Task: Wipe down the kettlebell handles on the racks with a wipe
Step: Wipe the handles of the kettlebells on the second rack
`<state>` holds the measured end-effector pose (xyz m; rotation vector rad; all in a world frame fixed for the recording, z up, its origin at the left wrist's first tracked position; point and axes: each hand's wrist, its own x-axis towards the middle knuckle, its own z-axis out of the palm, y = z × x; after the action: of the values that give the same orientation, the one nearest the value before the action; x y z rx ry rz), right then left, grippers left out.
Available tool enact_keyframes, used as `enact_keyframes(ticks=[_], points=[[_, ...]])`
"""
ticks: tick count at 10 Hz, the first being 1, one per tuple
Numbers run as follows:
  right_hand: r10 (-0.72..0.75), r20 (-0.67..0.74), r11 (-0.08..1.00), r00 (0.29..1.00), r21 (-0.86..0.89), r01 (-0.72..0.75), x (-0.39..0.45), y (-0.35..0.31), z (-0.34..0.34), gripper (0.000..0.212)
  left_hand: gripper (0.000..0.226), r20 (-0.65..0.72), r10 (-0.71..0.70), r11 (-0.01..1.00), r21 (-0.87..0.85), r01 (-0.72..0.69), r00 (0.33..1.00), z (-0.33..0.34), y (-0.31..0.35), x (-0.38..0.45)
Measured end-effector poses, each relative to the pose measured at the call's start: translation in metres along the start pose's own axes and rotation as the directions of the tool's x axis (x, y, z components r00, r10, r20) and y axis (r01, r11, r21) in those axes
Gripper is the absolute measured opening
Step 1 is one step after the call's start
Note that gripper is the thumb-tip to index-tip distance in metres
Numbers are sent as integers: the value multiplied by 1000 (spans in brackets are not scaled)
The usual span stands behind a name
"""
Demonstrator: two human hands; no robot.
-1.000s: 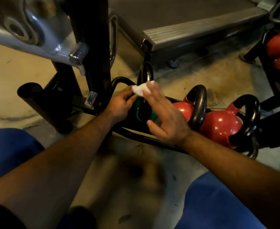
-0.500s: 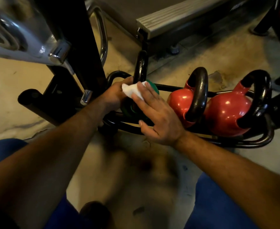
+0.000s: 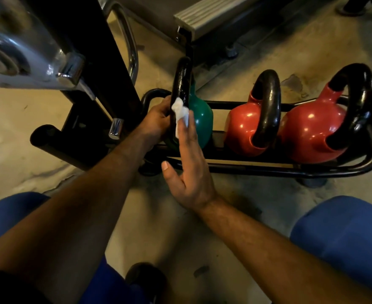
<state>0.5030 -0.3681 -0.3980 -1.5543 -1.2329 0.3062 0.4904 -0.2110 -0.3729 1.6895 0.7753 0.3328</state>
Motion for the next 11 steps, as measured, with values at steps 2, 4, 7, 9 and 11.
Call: enact_keyframes(ticks=[2,4,7,9,11], points=[[25,-72,999,997,36,-22,-9,-1,15,85,34,-11,-28,999,-47,28,1000,0,1,-6],[128,-145,984,981,140,-107,4,-11,16,87,32,-14,-50,989,-142,48,999,4,5,-7],[-64,-94,997,993,34,68,21,4,5,90,28,-25,-130,978,-169,124,991,3,-2,-5],[-175,7,984,985,-21,175,55,25,-21,85,32,23,-40,988,-147,43,999,0,4,-10],[-76,-41,969,996,231,84,103,31,-30,68,59,-9,-9,988,-157,8,1000,2,5,-13]])
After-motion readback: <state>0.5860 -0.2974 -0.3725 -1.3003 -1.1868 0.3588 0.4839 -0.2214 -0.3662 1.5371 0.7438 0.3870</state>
